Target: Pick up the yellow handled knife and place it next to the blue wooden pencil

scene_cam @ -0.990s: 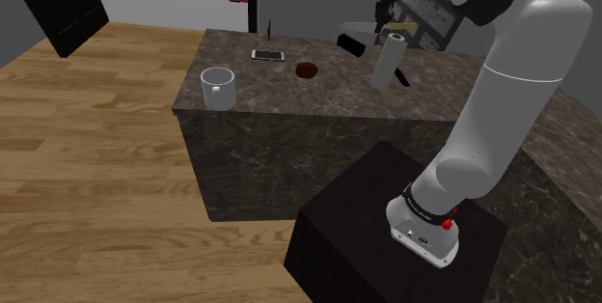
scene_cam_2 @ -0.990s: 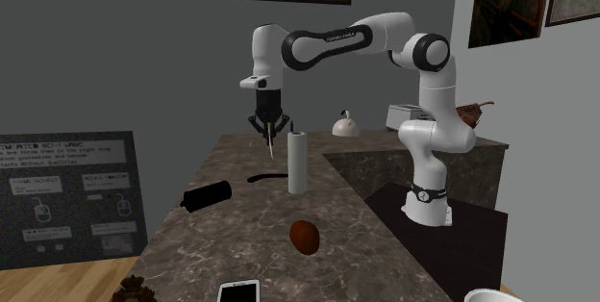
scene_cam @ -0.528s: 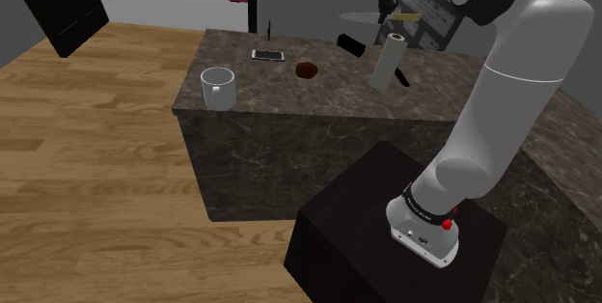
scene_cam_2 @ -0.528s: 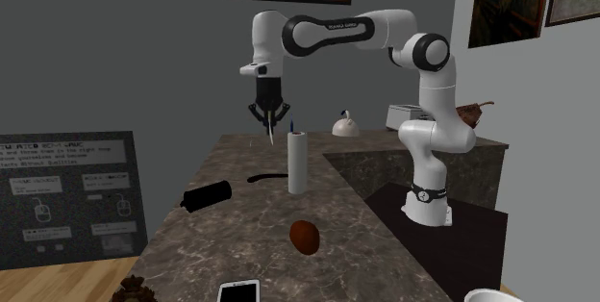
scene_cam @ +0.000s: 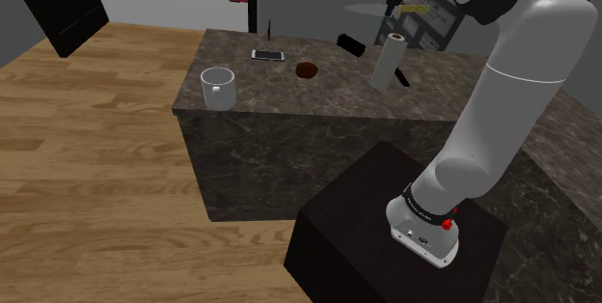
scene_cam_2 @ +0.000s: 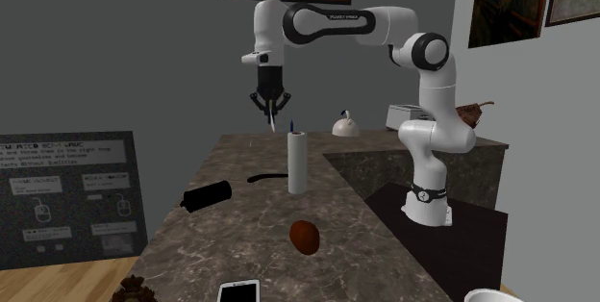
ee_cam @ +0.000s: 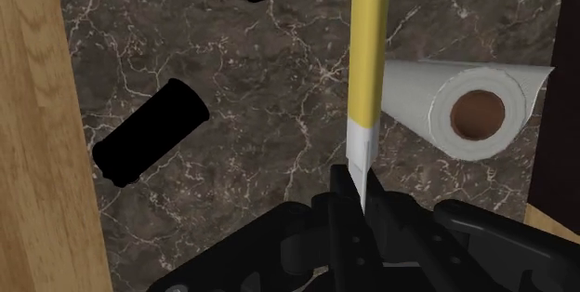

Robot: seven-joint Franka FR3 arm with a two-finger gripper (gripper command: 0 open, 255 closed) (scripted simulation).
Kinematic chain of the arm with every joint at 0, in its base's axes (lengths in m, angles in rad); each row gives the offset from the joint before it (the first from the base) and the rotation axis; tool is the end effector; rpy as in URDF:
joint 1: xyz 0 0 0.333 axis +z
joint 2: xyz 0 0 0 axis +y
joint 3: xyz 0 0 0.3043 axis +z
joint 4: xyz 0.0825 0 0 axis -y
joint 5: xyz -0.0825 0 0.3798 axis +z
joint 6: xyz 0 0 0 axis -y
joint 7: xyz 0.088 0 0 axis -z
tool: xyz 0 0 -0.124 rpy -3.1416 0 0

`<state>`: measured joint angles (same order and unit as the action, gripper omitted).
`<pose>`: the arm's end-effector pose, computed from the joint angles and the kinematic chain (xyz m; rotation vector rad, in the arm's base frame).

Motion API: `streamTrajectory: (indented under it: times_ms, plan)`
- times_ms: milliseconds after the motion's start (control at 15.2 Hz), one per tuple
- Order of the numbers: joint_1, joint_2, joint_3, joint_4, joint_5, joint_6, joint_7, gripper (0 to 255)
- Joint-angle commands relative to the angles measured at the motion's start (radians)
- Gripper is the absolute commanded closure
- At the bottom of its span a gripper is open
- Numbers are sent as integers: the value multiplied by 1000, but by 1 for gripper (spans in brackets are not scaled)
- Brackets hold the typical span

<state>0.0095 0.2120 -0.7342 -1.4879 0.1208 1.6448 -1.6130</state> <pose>0.4846 -0.3604 0.5466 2.8284 1.3497 -0.0307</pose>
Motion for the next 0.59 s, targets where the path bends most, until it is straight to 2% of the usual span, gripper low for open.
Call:
streamTrajectory:
  times_ms: [0, 528]
  plan:
    - [1, -53, -14, -58, -33, 17, -17, 255]
    - [-32, -242, -68, -235, -164, 58, -96, 255]
